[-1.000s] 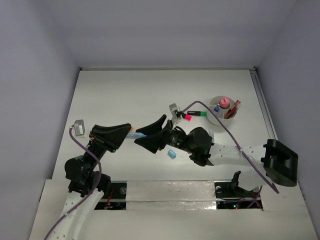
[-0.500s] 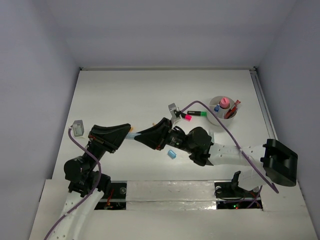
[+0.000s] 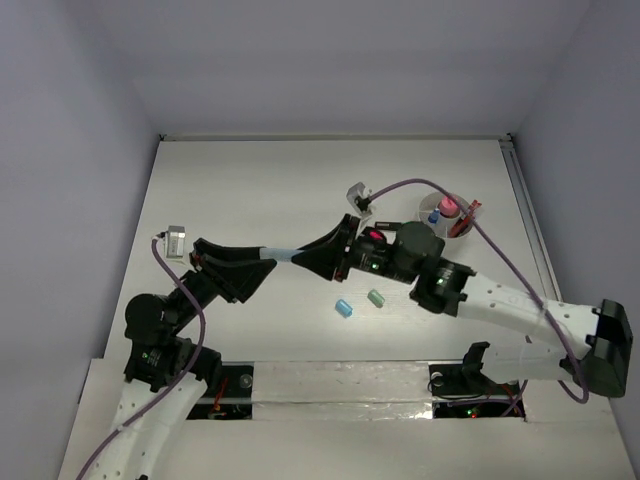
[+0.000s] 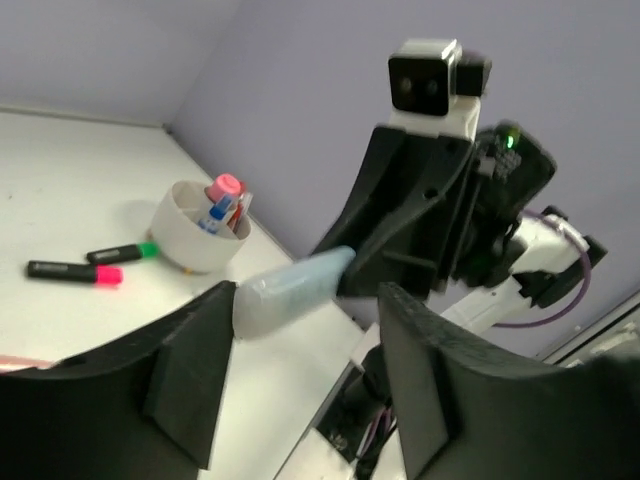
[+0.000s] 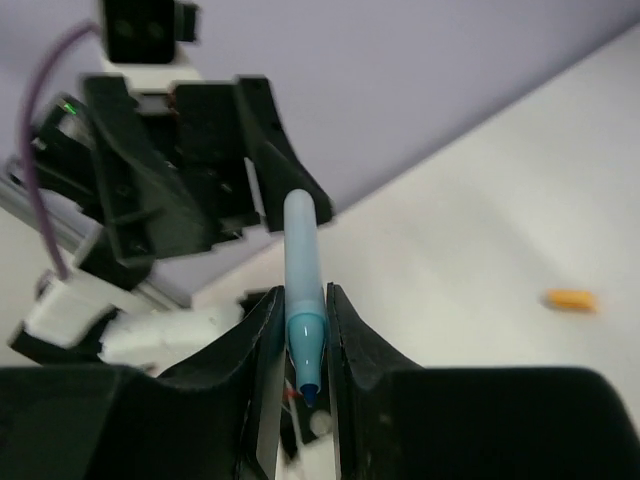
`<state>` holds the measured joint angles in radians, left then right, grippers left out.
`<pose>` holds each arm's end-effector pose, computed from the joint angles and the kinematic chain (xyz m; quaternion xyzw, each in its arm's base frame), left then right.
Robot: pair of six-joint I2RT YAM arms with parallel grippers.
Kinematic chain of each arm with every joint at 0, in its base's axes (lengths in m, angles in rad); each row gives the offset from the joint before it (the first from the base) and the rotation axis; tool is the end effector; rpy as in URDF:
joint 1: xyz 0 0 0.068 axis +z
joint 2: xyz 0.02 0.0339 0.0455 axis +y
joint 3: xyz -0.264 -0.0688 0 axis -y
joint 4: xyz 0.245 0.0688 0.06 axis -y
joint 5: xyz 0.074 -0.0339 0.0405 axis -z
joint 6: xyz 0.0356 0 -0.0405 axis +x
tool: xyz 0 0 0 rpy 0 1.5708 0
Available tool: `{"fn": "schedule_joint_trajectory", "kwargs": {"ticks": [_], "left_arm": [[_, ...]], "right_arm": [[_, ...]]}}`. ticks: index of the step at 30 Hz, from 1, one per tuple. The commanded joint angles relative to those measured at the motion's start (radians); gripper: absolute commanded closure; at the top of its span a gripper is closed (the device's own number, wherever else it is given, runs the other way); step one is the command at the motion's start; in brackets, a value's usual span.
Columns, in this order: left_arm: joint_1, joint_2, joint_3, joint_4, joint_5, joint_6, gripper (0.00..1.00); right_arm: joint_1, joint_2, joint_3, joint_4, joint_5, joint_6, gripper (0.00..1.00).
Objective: Sort the stationery into containers
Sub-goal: Pick up the pen from the center of the board.
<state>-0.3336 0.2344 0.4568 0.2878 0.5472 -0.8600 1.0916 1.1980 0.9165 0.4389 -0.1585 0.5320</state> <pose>0.0696 -0.0437 0.3384 0.0984 0.5309 -0.5798 0.6102 0.1258 0.2543 0.3661 -0.2366 0.6055 0.5854 0.4844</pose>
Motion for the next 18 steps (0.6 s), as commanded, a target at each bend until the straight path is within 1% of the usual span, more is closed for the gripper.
{"fn": "schedule_joint_trajectory", "kwargs": {"ticks": [1,2,3,4,5,8,10,11,13,14,15,18], "left_arm": [[-0.001,0.028,0.156,-0.218,0.077,0.194,0.44],[-0.001,0.042,0.170,-0.251,0.088,0.209,0.43],[-0.001,0.046,0.180,-0.301,0.106,0.223,0.42],[-0.001,0.049,0.186,-0.329,0.147,0.243,0.41],[-0.001,0.049,0.189,-0.344,0.166,0.248,0.41],[-0.001,0.030,0.175,-0.387,0.227,0.262,0.39],[-0.001,0.022,0.171,-0.435,0.262,0.291,0.37],[-0.001,0.025,0.169,-0.455,0.275,0.327,0.37],[-0.001,0.031,0.164,-0.518,0.298,0.364,0.37],[-0.001,0.034,0.155,-0.535,0.331,0.380,0.37],[-0.001,0.037,0.151,-0.580,0.342,0.415,0.37],[-0.001,0.022,0.140,-0.662,0.368,0.487,0.37]], "right_arm": [[-0.096,-0.083,0.109,-0.473,-0.169,-0.151,0.99],[-0.111,-0.095,0.128,-0.530,-0.234,-0.176,0.99],[-0.120,-0.097,0.148,-0.590,-0.248,-0.235,0.99],[-0.121,-0.098,0.188,-0.636,-0.251,-0.259,0.99],[-0.130,-0.100,0.203,-0.720,-0.262,-0.300,1.00],[-0.130,-0.098,0.237,-0.824,-0.308,-0.346,1.00],[-0.130,-0.095,0.240,-0.850,-0.355,-0.372,1.00],[-0.130,-0.092,0.251,-0.883,-0.399,-0.383,1.00],[-0.130,-0.077,0.259,-0.905,-0.436,-0.414,1.00],[-0.130,-0.068,0.266,-0.931,-0.455,-0.420,1.00],[-0.130,-0.057,0.281,-0.945,-0.514,-0.435,1.00],[-0.130,-0.020,0.309,-0.974,-0.602,-0.448,1.00]]}}
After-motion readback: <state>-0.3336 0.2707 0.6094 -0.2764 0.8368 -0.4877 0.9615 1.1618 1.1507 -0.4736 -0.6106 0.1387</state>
